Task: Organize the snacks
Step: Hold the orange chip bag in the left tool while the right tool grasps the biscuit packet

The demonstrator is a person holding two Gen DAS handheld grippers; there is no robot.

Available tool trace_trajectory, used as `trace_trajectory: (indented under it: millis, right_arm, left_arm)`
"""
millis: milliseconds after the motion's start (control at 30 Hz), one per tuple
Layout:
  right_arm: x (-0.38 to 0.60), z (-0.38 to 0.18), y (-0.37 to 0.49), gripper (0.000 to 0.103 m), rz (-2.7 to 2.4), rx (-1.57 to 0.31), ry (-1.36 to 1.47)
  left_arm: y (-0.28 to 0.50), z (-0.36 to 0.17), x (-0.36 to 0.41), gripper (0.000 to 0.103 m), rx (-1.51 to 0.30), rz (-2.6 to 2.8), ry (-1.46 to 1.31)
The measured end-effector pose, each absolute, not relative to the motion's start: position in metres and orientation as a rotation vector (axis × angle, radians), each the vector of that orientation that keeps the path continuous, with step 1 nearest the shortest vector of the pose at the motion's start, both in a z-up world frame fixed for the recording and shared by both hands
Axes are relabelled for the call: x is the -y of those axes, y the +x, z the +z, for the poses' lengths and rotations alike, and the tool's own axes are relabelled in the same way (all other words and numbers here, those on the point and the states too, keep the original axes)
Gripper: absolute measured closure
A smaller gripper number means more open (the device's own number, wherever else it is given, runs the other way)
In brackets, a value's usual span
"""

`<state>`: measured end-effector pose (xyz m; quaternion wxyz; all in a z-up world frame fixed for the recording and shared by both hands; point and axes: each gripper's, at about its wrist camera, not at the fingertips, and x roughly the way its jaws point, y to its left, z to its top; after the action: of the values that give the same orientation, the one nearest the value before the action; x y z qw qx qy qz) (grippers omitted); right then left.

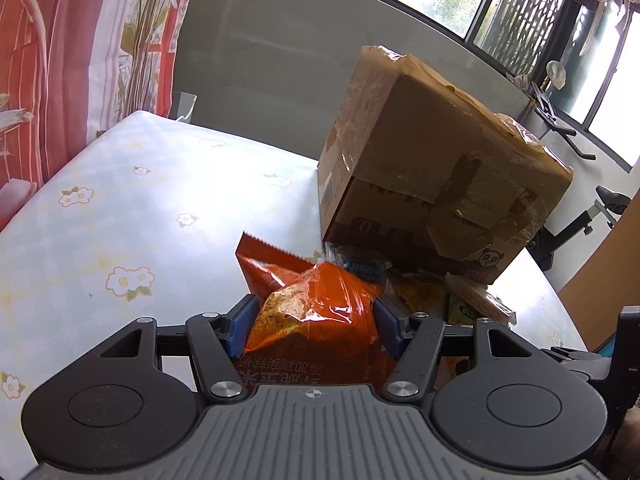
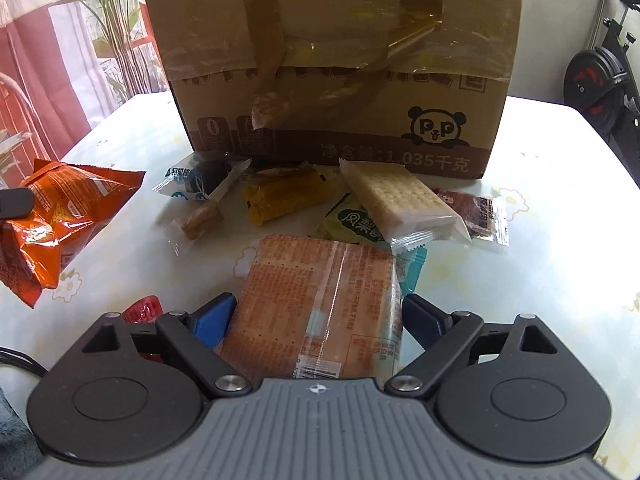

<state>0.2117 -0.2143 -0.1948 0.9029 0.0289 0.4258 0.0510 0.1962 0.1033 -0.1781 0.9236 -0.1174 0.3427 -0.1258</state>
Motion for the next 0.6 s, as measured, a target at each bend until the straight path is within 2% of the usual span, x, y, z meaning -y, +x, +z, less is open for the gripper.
trace_trajectory:
  millis: [33,100,167,300,367,400,467,600]
  right_arm:
    - [0.215,-0.195,0.212,0.019,0.121,-0.882,0.065]
    - [0.215,-0.194,0.21,0.022,0.129,-0.88,0.065]
    - [0.216,-0.193,0.208,0.023,0.152,-0.881,0.069]
    - [0.215,-0.193,0.205,0.024,0.167,-0.876,0.074]
    - [0.216,-0.193,0.205,0.024,0.168,-0.875,0.079]
    - [0.216,-0.194,0.205,0.024,0.168,-0.874,0.082]
    - [0.216,-0.194,0.204,0.024,0.165,-0.872,0.087]
    - [0.217,-0.194,0.204,0.024,0.166,-0.867,0.091]
  left_arm:
    - [0.196,-0.178,-0.104,0.039,-0.702,-0.256,-0.242]
    - [0.196,-0.177,-0.105,0.042,-0.701,-0.254,-0.243]
    - [0.197,-0.18,-0.104,0.069,-0.721,-0.263,-0.239]
    - [0.202,-0.194,-0.1,0.069,-0.803,-0.251,-0.229]
    - [0.201,-0.195,-0.103,0.059,-0.805,-0.249,-0.251]
    - [0.201,-0.194,-0.105,0.046,-0.802,-0.235,-0.253]
    - [0.201,-0.192,-0.11,0.031,-0.796,-0.216,-0.267]
    - [0.203,-0.195,-0.113,0.021,-0.828,-0.244,-0.292]
